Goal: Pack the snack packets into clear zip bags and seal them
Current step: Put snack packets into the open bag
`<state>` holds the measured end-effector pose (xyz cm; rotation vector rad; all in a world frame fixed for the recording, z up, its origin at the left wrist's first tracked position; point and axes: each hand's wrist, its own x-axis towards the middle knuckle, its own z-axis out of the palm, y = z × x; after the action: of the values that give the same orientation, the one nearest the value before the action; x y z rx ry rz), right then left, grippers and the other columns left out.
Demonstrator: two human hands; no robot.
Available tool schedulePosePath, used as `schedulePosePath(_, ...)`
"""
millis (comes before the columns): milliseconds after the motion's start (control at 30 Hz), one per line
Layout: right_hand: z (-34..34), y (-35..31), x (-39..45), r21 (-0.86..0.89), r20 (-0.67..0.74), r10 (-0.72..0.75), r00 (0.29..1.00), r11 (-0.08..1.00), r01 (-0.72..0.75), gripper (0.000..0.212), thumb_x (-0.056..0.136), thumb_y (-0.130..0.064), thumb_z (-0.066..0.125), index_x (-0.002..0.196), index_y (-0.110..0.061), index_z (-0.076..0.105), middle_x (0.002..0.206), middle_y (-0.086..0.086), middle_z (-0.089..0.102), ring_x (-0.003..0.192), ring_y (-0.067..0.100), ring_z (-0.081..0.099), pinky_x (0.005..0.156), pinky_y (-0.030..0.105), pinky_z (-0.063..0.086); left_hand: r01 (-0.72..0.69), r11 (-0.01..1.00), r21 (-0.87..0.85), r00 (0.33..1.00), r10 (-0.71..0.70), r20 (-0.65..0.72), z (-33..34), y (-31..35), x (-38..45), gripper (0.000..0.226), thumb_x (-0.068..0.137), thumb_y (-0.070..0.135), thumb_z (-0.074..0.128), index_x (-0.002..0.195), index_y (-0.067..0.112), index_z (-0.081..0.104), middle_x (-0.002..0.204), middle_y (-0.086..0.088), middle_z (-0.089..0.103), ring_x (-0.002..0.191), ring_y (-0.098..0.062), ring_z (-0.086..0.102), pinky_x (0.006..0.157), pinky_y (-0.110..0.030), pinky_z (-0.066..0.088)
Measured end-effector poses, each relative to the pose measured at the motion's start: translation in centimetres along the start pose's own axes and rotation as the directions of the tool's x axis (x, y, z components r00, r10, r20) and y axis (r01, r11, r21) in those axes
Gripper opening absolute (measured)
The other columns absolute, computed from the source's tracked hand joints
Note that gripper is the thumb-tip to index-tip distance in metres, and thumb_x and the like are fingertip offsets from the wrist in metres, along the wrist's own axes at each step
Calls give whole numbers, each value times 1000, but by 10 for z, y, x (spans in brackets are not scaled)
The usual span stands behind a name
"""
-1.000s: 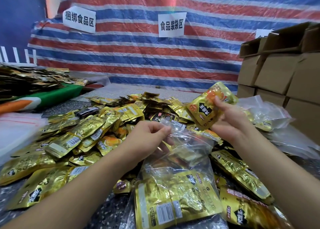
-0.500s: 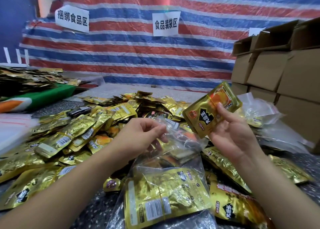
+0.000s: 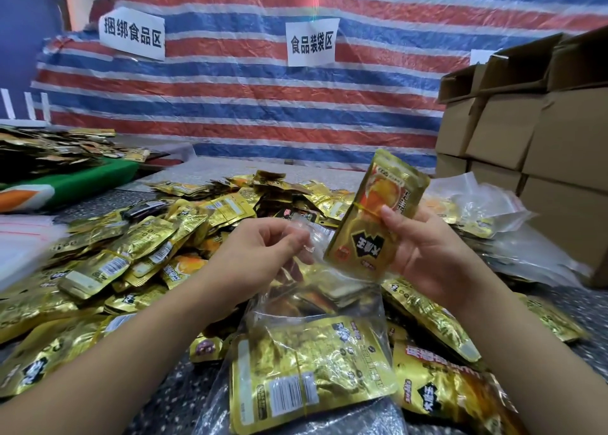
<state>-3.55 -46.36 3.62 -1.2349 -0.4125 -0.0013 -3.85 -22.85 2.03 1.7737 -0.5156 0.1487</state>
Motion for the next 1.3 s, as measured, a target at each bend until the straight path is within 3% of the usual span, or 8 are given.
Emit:
schedulePosePath(100, 2, 4, 0, -157, -25, -38, 999, 987, 33, 33, 82, -11, 66, 114, -6, 61, 103, 15, 74, 97, 30, 73, 72, 40, 59, 8, 1000, -2, 1000, -8, -19, 1, 0, 0, 24, 98, 20, 54, 82, 15, 71, 75, -2, 74, 57, -14, 66, 52, -22, 51)
schedulePosePath(333, 1, 0, 1, -130, -169, -172, 970, 980, 151, 32, 80, -14, 66, 111, -7, 61, 101, 10, 75, 96, 27, 73, 69, 34, 60, 26, 1000, -2, 1000, -26, 10, -1, 2, 0, 23, 99, 22, 52, 90, 14, 72, 78, -2, 75, 58, -15, 67, 52, -21, 52)
schedulePosePath(500, 3, 4, 0, -127, -40, -126, 991, 985, 120, 41, 82, -14, 69, 120, -5, 58, 111, 18, 72, 105, 34, 70, 79, 43, 59, 39, 999, 2, 999, -39, -10, -1, 2, -1, 24, 99, 23, 53, 92, 14, 74, 83, 0, 76, 63, -16, 71, 54, -21, 53)
schedulePosePath(600, 7, 8, -1, -349, -8, -124, 992, 930, 113, 41, 77, -21, 74, 116, -12, 62, 107, 12, 74, 101, 30, 72, 81, 45, 59, 52, 998, -38, 998, -53, -19, 0, 3, 0, 25, 99, 22, 53, 92, 14, 75, 85, 2, 76, 69, -16, 73, 56, -22, 56)
schedulePosePath(700, 8, 8, -3, -516, 50, -57, 997, 853, 75, 38, 74, -29, 75, 110, -21, 66, 103, 5, 76, 97, 22, 73, 79, 35, 59, 63, 995, -74, 998, -63, 7, 0, 3, -1, 28, 101, 21, 50, 91, 13, 75, 88, 0, 77, 77, -17, 74, 64, -24, 59)
schedulePosePath(1000, 14, 2, -8, -507, 115, 29, 993, 861, 34, 42, 84, -28, 64, 125, -16, 57, 114, 9, 72, 107, 26, 69, 92, 45, 55, 100, 981, -167, 995, -95, 37, 2, 4, -1, 27, 101, 19, 49, 94, 10, 74, 86, -5, 77, 77, -16, 74, 68, -27, 60)
schedulePosePath(1200, 7, -15, -13, -717, 197, 190, 962, 697, 10, 28, 95, -23, 61, 123, -24, 58, 111, 5, 71, 105, 23, 69, 89, 50, 56, 76, 974, -212, 997, -73, 21, 4, 5, -1, 28, 99, 22, 51, 98, 6, 74, 89, -8, 77, 77, -19, 74, 65, -25, 59)
schedulePosePath(1300, 16, -13, -13, -724, 218, 157, 963, 688, 52, 35, 92, -22, 64, 126, -25, 56, 113, 2, 70, 106, 20, 69, 88, 47, 57, 51, 971, -233, 999, -48, 21, 4, 5, -2, 30, 99, 22, 51, 93, 6, 75, 86, -8, 77, 74, -17, 74, 64, -24, 59)
